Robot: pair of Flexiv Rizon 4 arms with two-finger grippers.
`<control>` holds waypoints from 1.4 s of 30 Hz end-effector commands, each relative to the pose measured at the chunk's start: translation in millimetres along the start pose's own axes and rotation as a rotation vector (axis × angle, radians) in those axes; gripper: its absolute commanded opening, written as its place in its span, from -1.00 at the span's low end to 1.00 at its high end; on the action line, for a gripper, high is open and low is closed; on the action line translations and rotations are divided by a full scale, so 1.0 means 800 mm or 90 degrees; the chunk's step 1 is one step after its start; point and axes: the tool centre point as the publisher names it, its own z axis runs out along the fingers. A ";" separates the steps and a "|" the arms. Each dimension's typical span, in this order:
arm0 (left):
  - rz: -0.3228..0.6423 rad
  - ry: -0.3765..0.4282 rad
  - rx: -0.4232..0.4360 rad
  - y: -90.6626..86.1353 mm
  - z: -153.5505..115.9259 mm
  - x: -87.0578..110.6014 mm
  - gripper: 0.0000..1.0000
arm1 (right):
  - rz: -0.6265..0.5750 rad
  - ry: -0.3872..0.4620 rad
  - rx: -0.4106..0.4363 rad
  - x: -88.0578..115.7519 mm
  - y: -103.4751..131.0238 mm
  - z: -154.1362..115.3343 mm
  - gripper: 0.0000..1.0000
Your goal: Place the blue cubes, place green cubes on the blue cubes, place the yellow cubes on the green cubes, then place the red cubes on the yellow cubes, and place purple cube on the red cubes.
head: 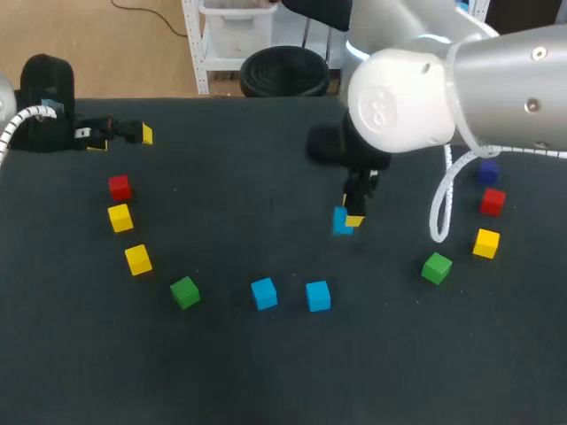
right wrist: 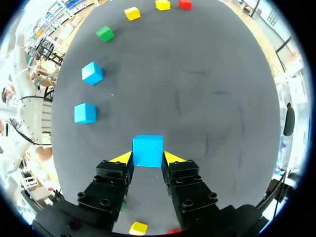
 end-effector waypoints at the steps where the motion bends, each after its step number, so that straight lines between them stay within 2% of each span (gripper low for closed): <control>1: 0.001 -0.004 0.007 0.003 0.000 0.002 1.00 | -0.014 -0.003 0.012 0.002 0.019 0.004 -1.00; 11: 0.001 -0.004 0.007 0.003 0.000 0.002 1.00 | -0.029 0.033 0.011 0.007 0.021 0.029 -1.00; 16: 0.001 -0.004 0.007 0.003 0.000 0.002 1.00 | -0.017 0.042 0.021 0.008 0.010 0.036 -1.00; 32: 0.001 -0.004 0.007 0.003 0.000 0.002 1.00 | 0.011 0.062 0.033 0.027 -0.010 0.039 -1.00; 42: 0.001 -0.004 0.007 0.003 0.000 0.002 1.00 | 0.008 0.062 0.059 0.018 -0.030 0.030 -1.00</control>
